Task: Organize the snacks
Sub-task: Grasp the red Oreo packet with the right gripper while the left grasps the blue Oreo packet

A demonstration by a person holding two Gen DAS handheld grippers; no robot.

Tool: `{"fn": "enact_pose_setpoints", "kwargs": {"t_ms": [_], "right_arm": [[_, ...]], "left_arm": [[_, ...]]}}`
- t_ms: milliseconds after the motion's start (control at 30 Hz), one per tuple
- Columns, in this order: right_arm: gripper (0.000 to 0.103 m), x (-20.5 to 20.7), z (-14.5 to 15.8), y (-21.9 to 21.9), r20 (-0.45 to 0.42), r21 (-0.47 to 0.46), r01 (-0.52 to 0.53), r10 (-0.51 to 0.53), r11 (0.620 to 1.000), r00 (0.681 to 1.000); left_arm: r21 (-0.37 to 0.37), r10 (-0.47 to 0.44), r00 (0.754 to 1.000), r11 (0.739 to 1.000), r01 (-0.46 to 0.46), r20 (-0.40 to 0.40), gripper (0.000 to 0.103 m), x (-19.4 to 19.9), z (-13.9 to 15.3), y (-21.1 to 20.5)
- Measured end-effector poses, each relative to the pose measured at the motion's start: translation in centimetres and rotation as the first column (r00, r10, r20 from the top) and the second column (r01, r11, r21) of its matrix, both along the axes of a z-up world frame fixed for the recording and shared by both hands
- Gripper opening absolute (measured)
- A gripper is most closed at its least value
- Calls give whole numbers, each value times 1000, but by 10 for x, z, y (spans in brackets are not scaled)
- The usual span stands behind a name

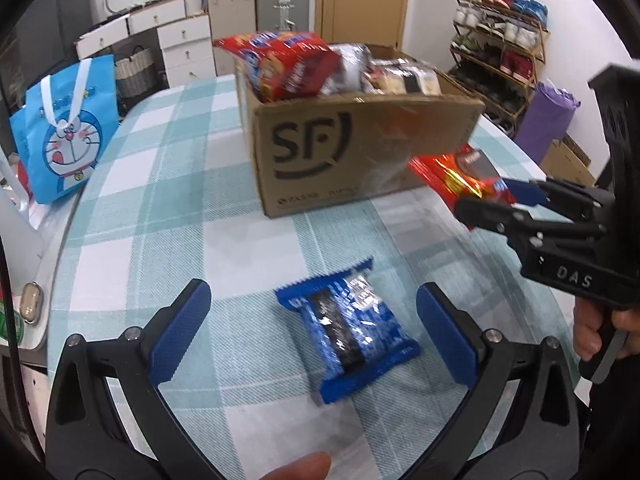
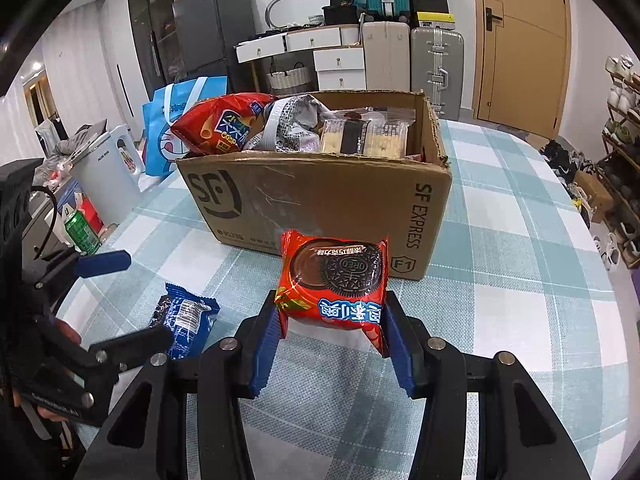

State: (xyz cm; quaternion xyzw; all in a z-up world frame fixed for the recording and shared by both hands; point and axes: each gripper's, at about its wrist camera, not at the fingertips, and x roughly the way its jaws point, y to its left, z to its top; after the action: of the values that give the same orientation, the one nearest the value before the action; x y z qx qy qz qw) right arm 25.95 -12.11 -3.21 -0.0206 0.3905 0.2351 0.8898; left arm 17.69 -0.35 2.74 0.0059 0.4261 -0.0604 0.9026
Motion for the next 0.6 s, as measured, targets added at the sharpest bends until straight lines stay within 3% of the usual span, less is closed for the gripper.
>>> {"fn": "enact_pose_setpoints", "kwargs": {"t_ms": [367,600], "right_arm": [[50,3,-2,-3,-4,2,10,-10,1000,1000],[50,4,-4,-2,-7,-1,10,-10,1000,1000]], "left_arm": [[45,-12,995,999,17,-104,103,9,-28,-15],[88,15,988,996,-1,-152,103,17,-38,-2]]}}
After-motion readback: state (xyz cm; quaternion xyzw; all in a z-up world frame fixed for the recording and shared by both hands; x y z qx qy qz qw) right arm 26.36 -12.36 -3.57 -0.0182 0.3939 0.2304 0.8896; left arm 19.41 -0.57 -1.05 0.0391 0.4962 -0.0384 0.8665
